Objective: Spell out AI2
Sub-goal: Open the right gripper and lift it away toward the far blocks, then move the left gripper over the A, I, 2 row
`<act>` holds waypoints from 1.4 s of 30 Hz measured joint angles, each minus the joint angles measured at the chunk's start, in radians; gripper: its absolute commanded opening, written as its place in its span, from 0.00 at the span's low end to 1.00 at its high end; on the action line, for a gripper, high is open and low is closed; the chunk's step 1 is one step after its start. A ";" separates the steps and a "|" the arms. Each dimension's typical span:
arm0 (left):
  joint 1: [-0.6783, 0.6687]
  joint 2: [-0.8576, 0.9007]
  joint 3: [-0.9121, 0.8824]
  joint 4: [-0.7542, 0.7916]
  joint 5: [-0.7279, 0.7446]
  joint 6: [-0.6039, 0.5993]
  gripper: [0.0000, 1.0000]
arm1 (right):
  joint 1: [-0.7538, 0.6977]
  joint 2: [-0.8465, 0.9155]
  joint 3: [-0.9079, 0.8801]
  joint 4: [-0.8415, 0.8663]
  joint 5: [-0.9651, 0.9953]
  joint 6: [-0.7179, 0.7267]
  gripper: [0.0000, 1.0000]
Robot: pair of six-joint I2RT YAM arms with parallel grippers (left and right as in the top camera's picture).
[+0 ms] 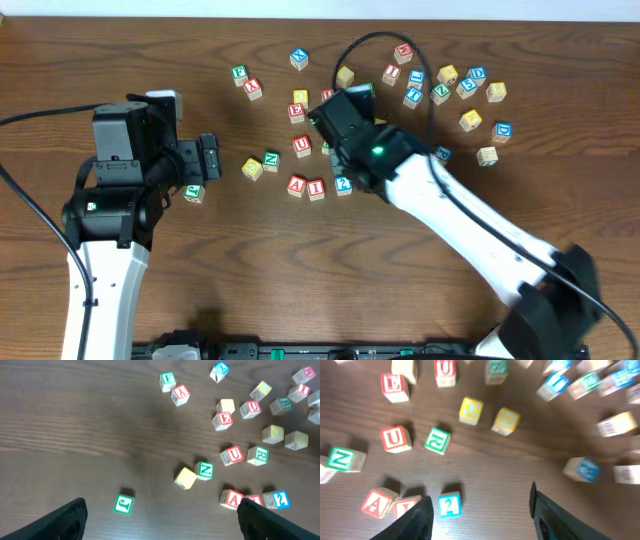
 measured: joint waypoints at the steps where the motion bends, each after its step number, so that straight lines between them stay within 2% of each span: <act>1: 0.000 0.000 0.000 0.004 0.000 0.000 0.94 | -0.001 -0.011 0.001 -0.007 0.004 0.001 0.56; 2: 0.000 0.000 0.000 0.006 0.000 0.000 0.93 | -0.008 -0.036 0.003 -0.028 0.014 0.002 0.54; 3: 0.000 0.000 0.000 0.006 0.000 0.000 0.82 | -0.019 -0.042 0.004 -0.042 0.021 0.002 0.51; 8: 0.000 0.037 -0.003 -0.003 0.011 -0.023 0.67 | -0.095 -0.036 0.004 -0.082 0.030 0.005 0.52; 12: -0.026 0.153 -0.028 -0.024 0.042 -0.049 0.63 | -0.105 -0.036 0.004 -0.082 0.031 0.005 0.52; 13: -0.039 0.178 -0.032 -0.026 0.041 -0.051 0.58 | -0.111 -0.036 0.004 -0.082 0.031 0.005 0.52; 14: -0.046 0.189 -0.033 -0.026 0.042 -0.051 0.49 | -0.118 -0.036 0.004 -0.082 0.032 0.005 0.52; 18: -0.129 0.299 -0.035 -0.045 0.025 -0.074 0.32 | -0.140 -0.036 0.004 -0.082 0.032 0.005 0.54; 21: -0.174 0.346 -0.035 -0.048 0.021 -0.077 0.28 | -0.152 -0.036 0.004 -0.082 0.032 0.005 0.54; 22: -0.194 0.362 -0.035 -0.048 0.021 -0.079 0.20 | -0.161 -0.036 0.004 -0.083 0.032 0.005 0.54; 23: -0.214 0.378 -0.035 -0.048 0.019 -0.081 0.08 | -0.171 -0.036 0.004 -0.085 0.032 0.005 0.53; 32: -0.243 0.436 -0.037 0.018 -0.027 -0.083 0.08 | -0.235 -0.036 0.004 -0.130 0.032 0.005 0.50; 42: -0.244 0.512 -0.069 0.087 -0.030 -0.083 0.08 | -0.236 -0.036 0.004 -0.129 0.032 0.005 0.52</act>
